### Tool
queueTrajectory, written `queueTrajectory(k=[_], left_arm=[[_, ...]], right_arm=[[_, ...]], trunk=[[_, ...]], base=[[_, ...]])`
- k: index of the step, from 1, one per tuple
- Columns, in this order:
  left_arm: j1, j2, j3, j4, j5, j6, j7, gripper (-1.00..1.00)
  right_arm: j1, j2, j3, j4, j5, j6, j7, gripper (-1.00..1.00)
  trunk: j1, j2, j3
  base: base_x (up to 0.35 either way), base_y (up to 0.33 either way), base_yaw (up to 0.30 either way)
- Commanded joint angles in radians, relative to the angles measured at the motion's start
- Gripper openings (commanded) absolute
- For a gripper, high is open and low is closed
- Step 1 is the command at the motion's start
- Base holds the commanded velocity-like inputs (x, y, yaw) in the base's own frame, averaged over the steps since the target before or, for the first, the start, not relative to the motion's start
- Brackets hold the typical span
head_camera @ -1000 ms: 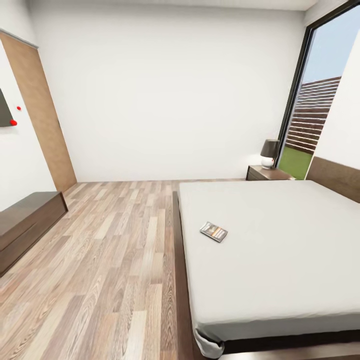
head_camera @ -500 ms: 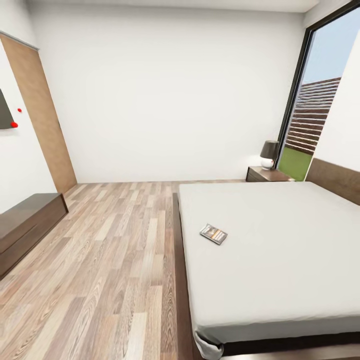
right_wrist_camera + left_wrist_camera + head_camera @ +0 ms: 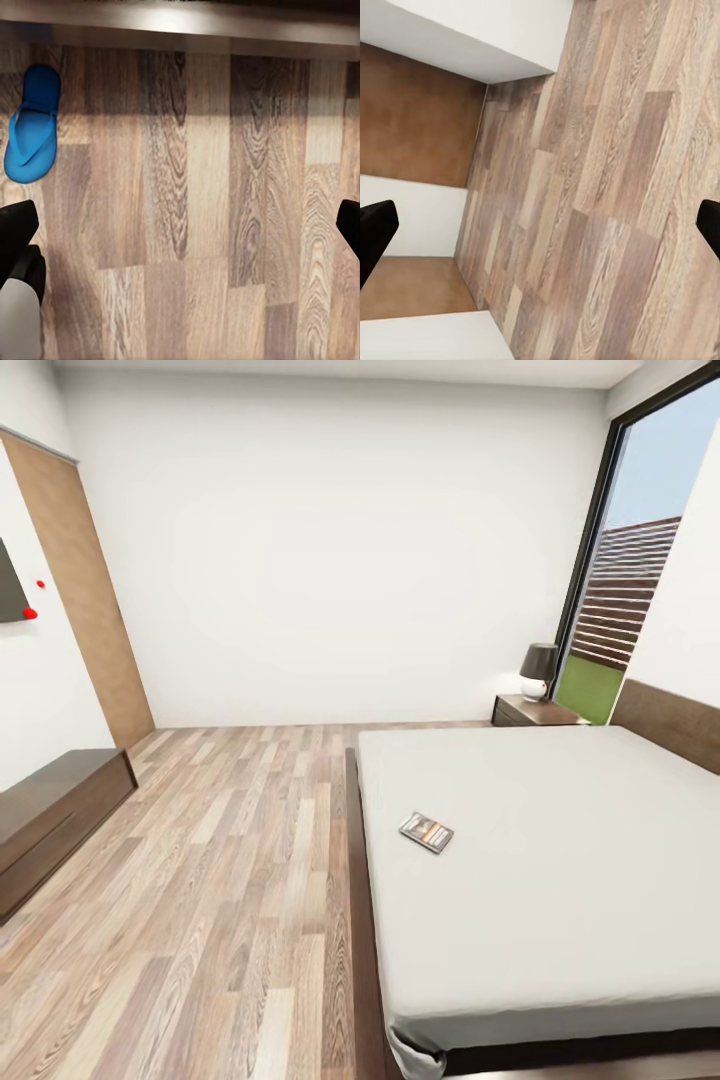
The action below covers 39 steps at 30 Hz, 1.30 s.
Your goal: In the bedroom, move the book from the bed onto either nightstand, and place the two sandals side by side next to the bed.
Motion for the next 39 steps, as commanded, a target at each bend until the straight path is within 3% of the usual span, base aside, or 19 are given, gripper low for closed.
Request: queueTrajectory(k=[1,39], left_arm=[[0.000,0.000,-0.007,0.000,0.011,-0.007,0.004,1.00],[0.000,-0.002,-0.008,0.000,0.010,-0.037,0.012,1.00]], right_arm=[[0.000,-0.001,0.008,-0.002,-0.010,0.006,0.002,1.00],[0.000,0.003,0.024,0.007,-0.010,0.006,0.002,1.00]], trunk=[[-0.004,0.007,0.002],[-0.150,0.273,0.121]], base=[[0.000,0.000,0.000],[0.000,0.000,0.000]])
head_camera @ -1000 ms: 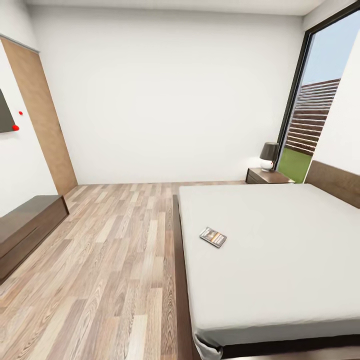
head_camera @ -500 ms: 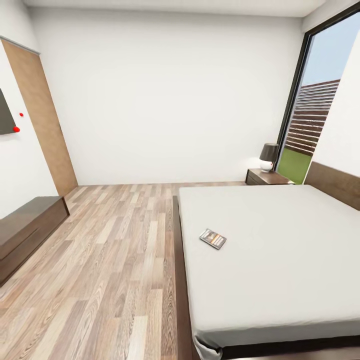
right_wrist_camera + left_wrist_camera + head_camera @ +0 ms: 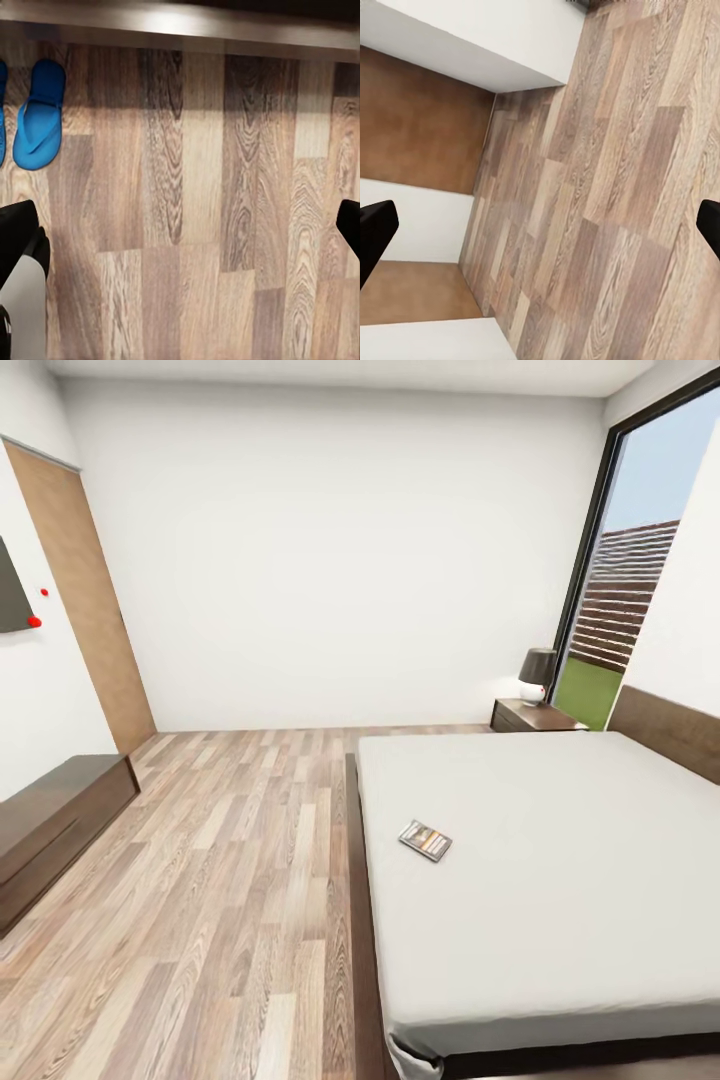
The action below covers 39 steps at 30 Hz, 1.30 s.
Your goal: In the bedroom, move the book from the bed onto either nightstand, and place the two sandals side by side next to the bed.
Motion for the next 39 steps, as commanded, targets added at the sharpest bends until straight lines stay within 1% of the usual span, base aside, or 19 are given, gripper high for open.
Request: queueTrajectory(k=[1,5,14,20,25,28,29,31,35,36,37,38,39], left_arm=[[-0.001,0.000,-0.008,0.000,0.011,-0.005,0.001,1.00],[0.000,-0.002,-0.009,0.000,0.011,-0.006,0.001,1.00],[0.000,-0.018,-0.009,0.000,0.010,-0.007,0.000,1.00],[0.000,-0.021,-0.010,0.000,0.010,-0.008,-0.005,1.00],[0.000,-0.022,-0.010,-0.001,0.009,-0.010,-0.013,1.00],[0.001,-0.023,-0.010,-0.001,0.008,-0.011,-0.031,1.00],[0.002,-0.024,-0.011,-0.001,0.008,-0.011,-0.049,1.00],[0.010,-0.030,-0.011,-0.001,0.007,-0.013,-0.107,1.00],[0.026,-0.045,-0.012,-0.001,0.006,-0.016,-0.282,1.00],[0.026,-0.045,-0.012,-0.001,0.006,-0.016,-0.282,1.00],[0.032,-0.050,-0.012,-0.001,0.009,-0.017,-0.365,1.00],[0.032,-0.050,-0.012,-0.001,0.009,-0.017,-0.365,1.00],[0.035,-0.051,-0.012,-0.001,0.010,-0.018,-0.404,1.00]], right_arm=[[0.000,0.000,0.009,-0.002,-0.010,0.006,0.002,1.00],[0.000,0.001,0.014,-0.002,-0.010,0.006,0.002,1.00],[0.000,0.001,0.020,-0.002,-0.011,0.006,0.002,1.00],[0.000,0.001,0.021,-0.002,-0.011,0.004,0.002,1.00],[0.000,0.000,0.021,0.006,-0.012,-0.023,0.002,1.00],[0.000,0.001,0.022,0.015,-0.012,-0.035,0.002,1.00],[0.000,0.001,0.022,0.018,-0.012,-0.039,0.002,1.00],[0.001,0.003,0.022,0.023,-0.012,-0.045,0.002,1.00],[0.000,0.005,0.022,0.028,-0.012,-0.051,0.002,1.00],[0.000,0.005,0.022,0.028,-0.012,-0.051,0.002,1.00],[0.000,0.006,0.022,0.029,-0.012,-0.053,0.002,1.00],[0.000,0.006,0.022,0.029,-0.012,-0.053,0.002,1.00],[0.000,0.006,0.022,0.030,-0.011,-0.053,0.002,1.00]], trunk=[[-0.004,0.006,0.002],[-0.019,0.034,0.014],[-0.054,0.097,0.043],[-0.077,0.139,0.061],[-0.096,0.174,0.077],[-0.107,0.195,0.087],[-0.111,0.202,0.090],[-0.119,0.216,0.096],[-0.134,0.244,0.108],[-0.138,0.251,0.112],[-0.142,0.258,0.115],[-0.146,0.265,0.118],[-0.150,0.272,0.121]], base=[[0.000,0.000,0.000],[0.000,0.000,0.000],[0.000,0.000,0.000],[0.000,0.000,0.000],[0.000,0.000,0.000],[0.000,0.000,0.000],[0.000,0.000,0.000],[0.000,0.000,0.000],[0.000,0.000,0.000],[0.000,0.000,0.000],[0.000,0.000,0.000],[0.000,0.000,0.000],[0.000,0.000,0.000]])
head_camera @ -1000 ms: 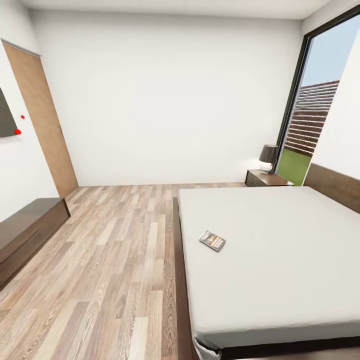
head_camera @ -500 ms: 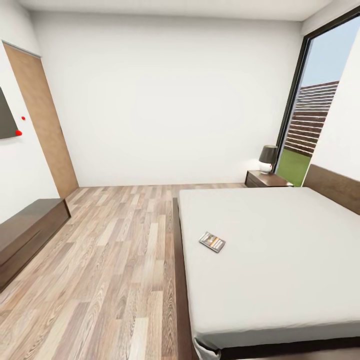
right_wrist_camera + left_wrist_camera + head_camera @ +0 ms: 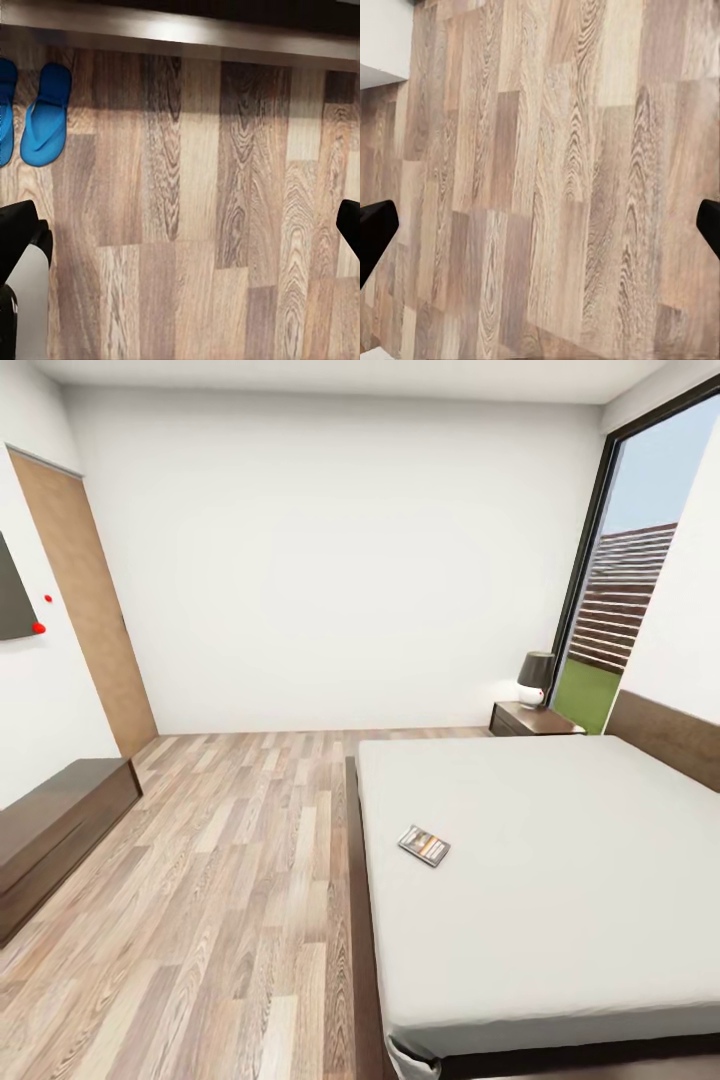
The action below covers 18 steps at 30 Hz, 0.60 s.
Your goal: In the bedroom, move the book from the bed onto either nightstand, and place the two sandals side by side next to the bed.
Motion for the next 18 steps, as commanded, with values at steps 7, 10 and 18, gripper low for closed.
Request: queueTrajectory(k=[7,10,18], left_arm=[[0.039,-0.052,-0.005,-0.001,0.011,-0.013,-0.149,1.00],[0.049,-0.085,-0.004,-0.001,0.011,-0.028,-0.170,1.00],[0.063,-0.153,-0.002,-0.001,0.010,-0.055,-0.194,1.00]], right_arm=[[0.000,0.000,0.008,0.000,-0.011,0.002,0.003,1.00],[-0.001,0.001,0.008,0.001,-0.011,0.002,0.003,1.00],[0.000,0.018,0.007,0.026,-0.016,0.001,0.003,1.00]], trunk=[[-0.011,0.020,0.008],[-0.011,0.020,0.008],[-0.011,0.020,0.008]], base=[[0.000,0.000,0.000],[0.000,0.000,0.000],[0.000,0.000,0.000]])
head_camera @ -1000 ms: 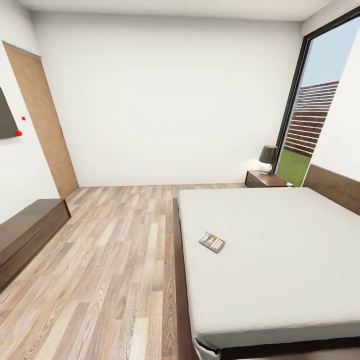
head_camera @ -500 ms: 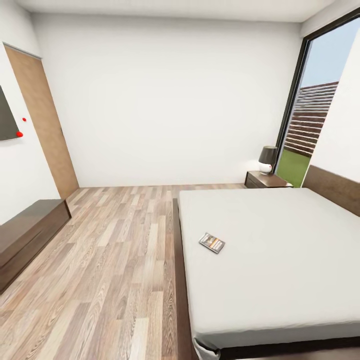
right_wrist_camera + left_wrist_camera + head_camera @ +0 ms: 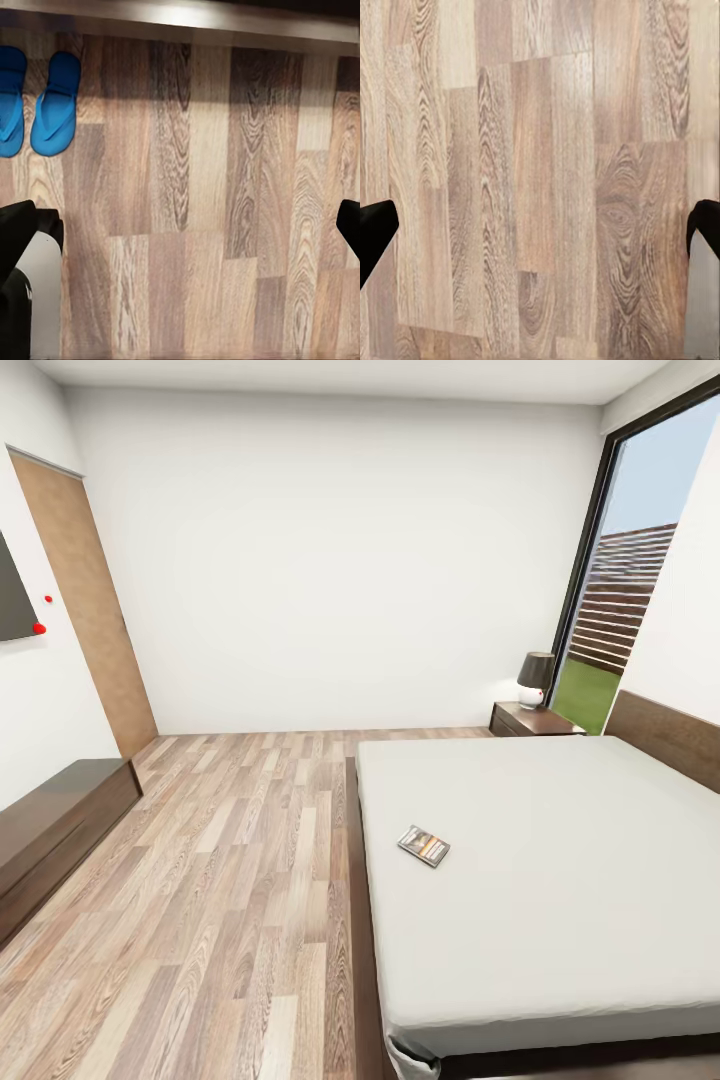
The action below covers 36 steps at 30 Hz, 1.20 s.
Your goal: In the bedroom, move the book from the bed onto either nightstand, and place the two sandals side by side next to the bed.
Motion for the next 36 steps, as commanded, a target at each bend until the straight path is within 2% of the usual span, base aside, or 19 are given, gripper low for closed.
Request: queueTrajectory(k=[1,4,9,19,36], left_arm=[[-0.001,0.000,-0.008,0.000,0.005,-0.002,0.004,1.00],[0.002,-0.027,-0.008,0.000,0.005,-0.007,0.000,1.00],[0.004,-0.045,-0.008,0.000,0.003,-0.010,0.004,1.00],[0.004,-0.054,-0.009,0.001,0.001,-0.011,0.028,1.00],[0.013,-0.057,-0.012,0.001,0.001,-0.012,0.039,1.00]], right_arm=[[-0.001,0.000,0.008,-0.001,-0.011,0.003,0.003,1.00],[-0.001,0.004,0.007,0.011,-0.016,0.002,0.003,1.00],[0.000,0.009,0.007,0.018,-0.020,0.001,0.003,1.00],[0.000,0.014,0.007,0.023,-0.016,0.000,0.003,1.00],[0.003,0.016,0.007,0.025,-0.010,0.000,0.003,1.00]], trunk=[[0.000,-0.001,-0.002],[0.000,-0.001,-0.002],[0.000,-0.001,-0.002],[0.000,-0.001,-0.002],[0.000,-0.001,-0.002]], base=[[0.000,0.000,0.000],[0.000,0.000,0.000],[-0.016,0.001,0.000],[-0.138,0.055,0.050],[-0.066,0.024,0.161]])
